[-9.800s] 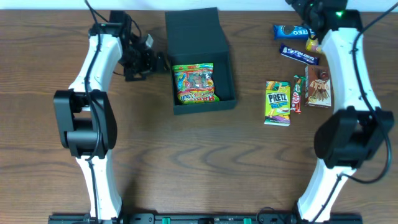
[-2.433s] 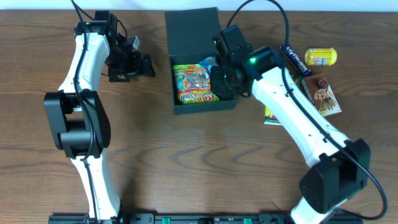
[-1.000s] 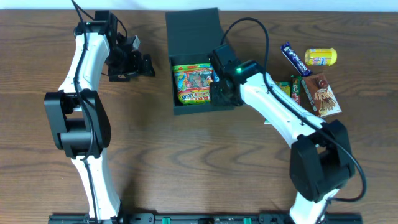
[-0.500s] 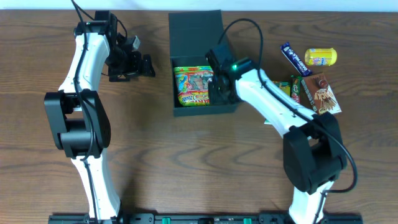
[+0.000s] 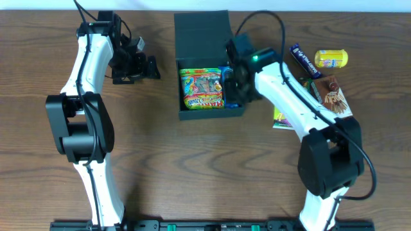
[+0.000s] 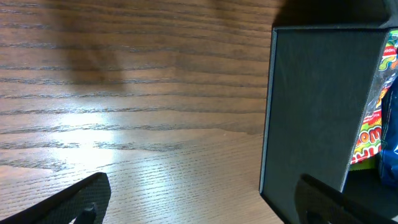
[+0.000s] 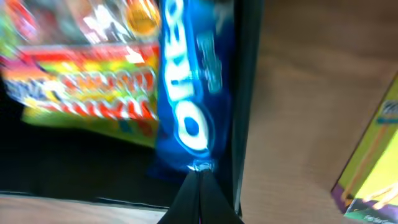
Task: Pack container
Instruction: 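Lower the Oreo pack into the box beside the gummy bag, then open the right gripper and withdraw it toward the snack pile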
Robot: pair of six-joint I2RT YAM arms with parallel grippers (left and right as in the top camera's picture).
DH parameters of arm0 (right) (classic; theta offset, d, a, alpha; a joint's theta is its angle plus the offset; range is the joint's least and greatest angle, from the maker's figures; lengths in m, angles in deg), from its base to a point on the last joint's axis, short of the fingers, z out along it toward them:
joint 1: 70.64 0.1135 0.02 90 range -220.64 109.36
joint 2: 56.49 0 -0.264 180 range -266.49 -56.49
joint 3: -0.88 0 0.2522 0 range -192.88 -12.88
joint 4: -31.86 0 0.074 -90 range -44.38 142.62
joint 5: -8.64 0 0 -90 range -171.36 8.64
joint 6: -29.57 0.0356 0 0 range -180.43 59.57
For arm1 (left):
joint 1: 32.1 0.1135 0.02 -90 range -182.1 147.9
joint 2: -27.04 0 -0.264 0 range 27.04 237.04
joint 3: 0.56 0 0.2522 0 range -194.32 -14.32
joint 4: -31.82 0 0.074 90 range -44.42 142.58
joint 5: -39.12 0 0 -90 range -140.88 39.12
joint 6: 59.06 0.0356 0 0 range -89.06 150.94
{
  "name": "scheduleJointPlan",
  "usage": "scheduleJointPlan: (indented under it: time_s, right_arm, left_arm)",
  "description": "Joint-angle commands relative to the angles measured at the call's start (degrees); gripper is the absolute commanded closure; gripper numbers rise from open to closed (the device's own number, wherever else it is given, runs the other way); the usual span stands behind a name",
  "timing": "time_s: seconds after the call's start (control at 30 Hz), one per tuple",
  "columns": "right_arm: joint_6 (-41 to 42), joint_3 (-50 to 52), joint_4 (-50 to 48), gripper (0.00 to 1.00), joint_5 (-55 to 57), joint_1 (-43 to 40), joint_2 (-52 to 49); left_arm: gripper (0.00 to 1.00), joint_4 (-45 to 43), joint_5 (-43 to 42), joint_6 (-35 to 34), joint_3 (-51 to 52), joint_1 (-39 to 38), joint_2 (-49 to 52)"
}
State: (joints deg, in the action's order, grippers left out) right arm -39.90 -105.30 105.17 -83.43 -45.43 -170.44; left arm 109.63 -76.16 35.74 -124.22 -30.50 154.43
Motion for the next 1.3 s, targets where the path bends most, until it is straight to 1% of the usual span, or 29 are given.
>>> scheduleJointPlan:
  time_s: [0.0, 0.37, 0.57, 0.87, 1.0, 1.1, 1.23, 1.27]
  right_arm:
    - [-0.9, 2.3, -0.9, 0.99, -1.5, 0.4, 0.4]
    - [-0.9, 6.6, -8.0, 0.99, -2.5, 0.4, 0.1]
    - [-0.9, 6.7, -8.4, 0.99, -2.5, 0.4, -3.3]
    - [-0.9, 5.7, -10.1, 0.99, -2.5, 0.1, -3.8]
    - [-0.9, 0.6, -6.7, 0.99, -2.5, -0.3, -3.8]
    - [-1.5, -8.2, -2.2, 0.99, -2.5, -1.1, -3.8]
    - [-7.0, -20.0, 1.7, 0.99, -2.0, -2.3, -3.8]
    - [-7.1, -22.0, 2.1, 0.96, -0.7, -2.6, -3.8]
  left_arm:
    - [0.05, 0.0, 0.2, 1.0, -1.0, 0.0, -1.3]
    - [0.04, 0.0, 0.2, 1.0, -1.0, 0.0, -1.3]
    - [0.05, 0.0, 0.2, 1.0, -1.0, 0.0, -1.3]
    - [0.05, -0.1, 0.2, 1.0, -1.0, 0.0, -1.3]
    - [0.05, -0.2, 0.2, 1.0, -1.0, 0.0, -1.3]
    - [0.04, -0.2, 0.2, 1.0, -1.0, 0.0, -1.3]
    - [0.04, -0.2, 0.2, 1.0, -1.0, 0.0, -1.3]
    - [0.05, -0.2, 0.2, 1.0, -1.0, 0.0, -1.3]
